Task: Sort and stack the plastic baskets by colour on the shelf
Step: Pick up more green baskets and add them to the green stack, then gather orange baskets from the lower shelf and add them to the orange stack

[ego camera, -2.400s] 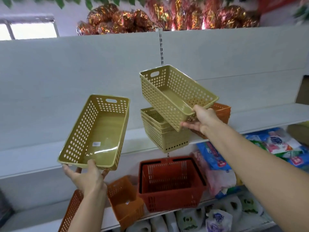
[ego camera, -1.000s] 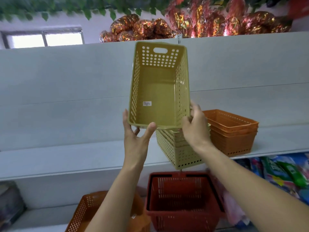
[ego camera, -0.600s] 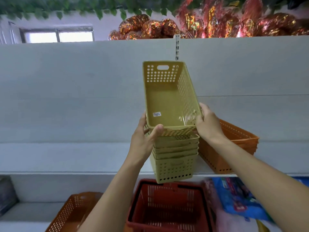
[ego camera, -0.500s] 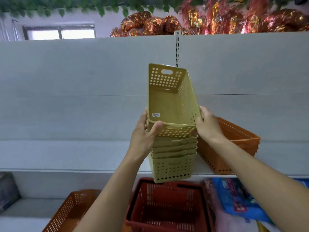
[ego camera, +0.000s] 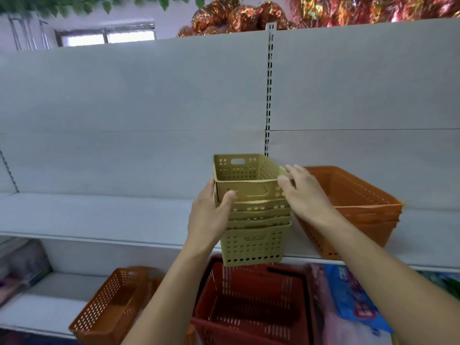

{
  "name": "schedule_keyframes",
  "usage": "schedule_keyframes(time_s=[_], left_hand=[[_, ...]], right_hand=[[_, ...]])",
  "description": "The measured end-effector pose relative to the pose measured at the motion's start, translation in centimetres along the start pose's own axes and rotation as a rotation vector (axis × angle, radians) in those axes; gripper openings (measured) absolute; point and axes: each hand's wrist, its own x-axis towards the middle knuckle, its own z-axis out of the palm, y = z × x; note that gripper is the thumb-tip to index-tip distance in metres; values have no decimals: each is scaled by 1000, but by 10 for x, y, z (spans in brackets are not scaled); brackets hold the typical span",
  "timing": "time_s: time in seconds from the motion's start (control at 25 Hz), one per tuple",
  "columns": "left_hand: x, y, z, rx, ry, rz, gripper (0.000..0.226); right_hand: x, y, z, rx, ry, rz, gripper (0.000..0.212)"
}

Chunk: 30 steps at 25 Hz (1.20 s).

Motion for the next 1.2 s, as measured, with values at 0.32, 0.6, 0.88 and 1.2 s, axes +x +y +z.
schedule_keyframes(time_s=[0.32, 0.6, 0.88, 1.2], left_hand=[[-61, -56, -3, 241, 90, 98, 60], [-136, -144, -35, 120, 167, -158, 29], [-180, -274, -117, 7, 197, -642, 15], [-109, -454, -207, -46, 146, -870, 21]], right_hand=[[-91, 9, 68, 50, 207, -379, 44], [-157, 13, 150, 197, -80, -370, 38], [-201, -4, 297, 330, -514, -57, 37], [-183, -26, 507, 272, -637, 573, 43]])
